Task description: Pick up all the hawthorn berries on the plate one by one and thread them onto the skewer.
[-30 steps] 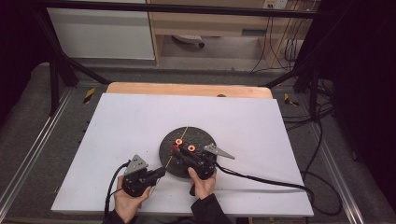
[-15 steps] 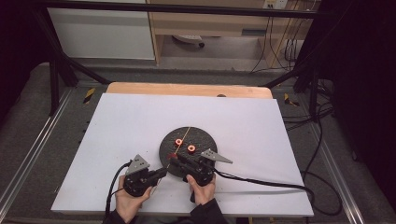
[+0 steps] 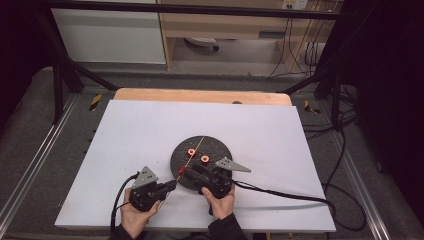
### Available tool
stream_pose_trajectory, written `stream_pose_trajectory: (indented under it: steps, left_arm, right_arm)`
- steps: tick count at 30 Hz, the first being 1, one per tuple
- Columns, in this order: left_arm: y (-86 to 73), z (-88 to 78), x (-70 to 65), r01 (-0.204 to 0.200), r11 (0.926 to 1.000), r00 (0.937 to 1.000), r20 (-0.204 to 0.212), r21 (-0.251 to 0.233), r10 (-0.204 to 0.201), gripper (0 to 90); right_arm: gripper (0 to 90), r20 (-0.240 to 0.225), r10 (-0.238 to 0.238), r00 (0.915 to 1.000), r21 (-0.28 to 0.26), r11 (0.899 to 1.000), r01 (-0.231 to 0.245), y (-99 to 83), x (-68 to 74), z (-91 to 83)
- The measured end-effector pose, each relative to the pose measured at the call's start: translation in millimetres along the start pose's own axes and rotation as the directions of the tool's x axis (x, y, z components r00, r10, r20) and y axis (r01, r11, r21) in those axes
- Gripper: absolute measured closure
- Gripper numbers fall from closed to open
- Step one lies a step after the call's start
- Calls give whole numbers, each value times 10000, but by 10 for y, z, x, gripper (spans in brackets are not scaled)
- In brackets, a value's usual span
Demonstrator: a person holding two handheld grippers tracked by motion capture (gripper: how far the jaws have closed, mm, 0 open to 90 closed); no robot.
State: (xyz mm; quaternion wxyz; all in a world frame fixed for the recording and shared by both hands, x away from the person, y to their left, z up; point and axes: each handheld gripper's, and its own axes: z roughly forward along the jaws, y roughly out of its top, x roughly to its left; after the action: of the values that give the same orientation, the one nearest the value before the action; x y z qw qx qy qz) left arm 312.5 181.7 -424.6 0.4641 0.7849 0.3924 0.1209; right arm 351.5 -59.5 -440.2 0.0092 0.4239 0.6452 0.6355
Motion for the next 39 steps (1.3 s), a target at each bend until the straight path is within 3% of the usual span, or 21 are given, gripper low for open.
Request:
stream_pose_trajectory:
  steps: [4, 9, 15, 19, 26, 29, 33, 36, 39]
  left_arm:
    - [-20, -43, 50, -166, 9998, 9998, -87, 122, 167, 884]
    - [-51, -114, 137, -244, 9996, 9995, -180, 149, 246, 884]
    - [-80, -203, 238, -262, 9995, 9991, -314, 152, 267, 883]
    - [-89, -226, 270, -342, 9992, 9989, -302, 192, 348, 883]
    - [-107, -233, 280, -574, 9980, 9980, -251, 280, 581, 883]
    - [-112, -240, 283, -585, 9979, 9981, -200, 266, 590, 883]
    - [-116, -239, 286, -579, 9980, 9982, -164, 263, 583, 883]
    - [-120, -233, 289, -593, 9978, 9981, -148, 280, 597, 883]
    - [-120, -238, 293, -562, 9981, 9983, -160, 251, 566, 883]
  right_arm:
    - [291, 394, -647, 9971, 422, 9971, 630, 115, -16, -52]
    - [184, 601, -1272, 9900, 1290, 9845, 1187, 273, -76, -90]
    - [151, 1043, -1915, 9759, 2384, 9575, 1624, 464, -179, -119]
    - [152, 1463, -2560, 9555, 3368, 9211, 1952, 590, -253, -83]
    - [166, 1636, -3527, 9213, 5042, 8326, 2292, 740, -326, 96]
    - [178, 1644, -3678, 9153, 5435, 8081, 2271, 792, -344, 171]
    - [195, 1655, -3679, 9150, 5812, 7860, 2109, 850, -374, 252]
    - [212, 1689, -3888, 9057, 6257, 7523, 2063, 881, -395, 323]
    - [235, 1657, -3902, 9057, 6629, 7240, 1907, 906, -434, 393]
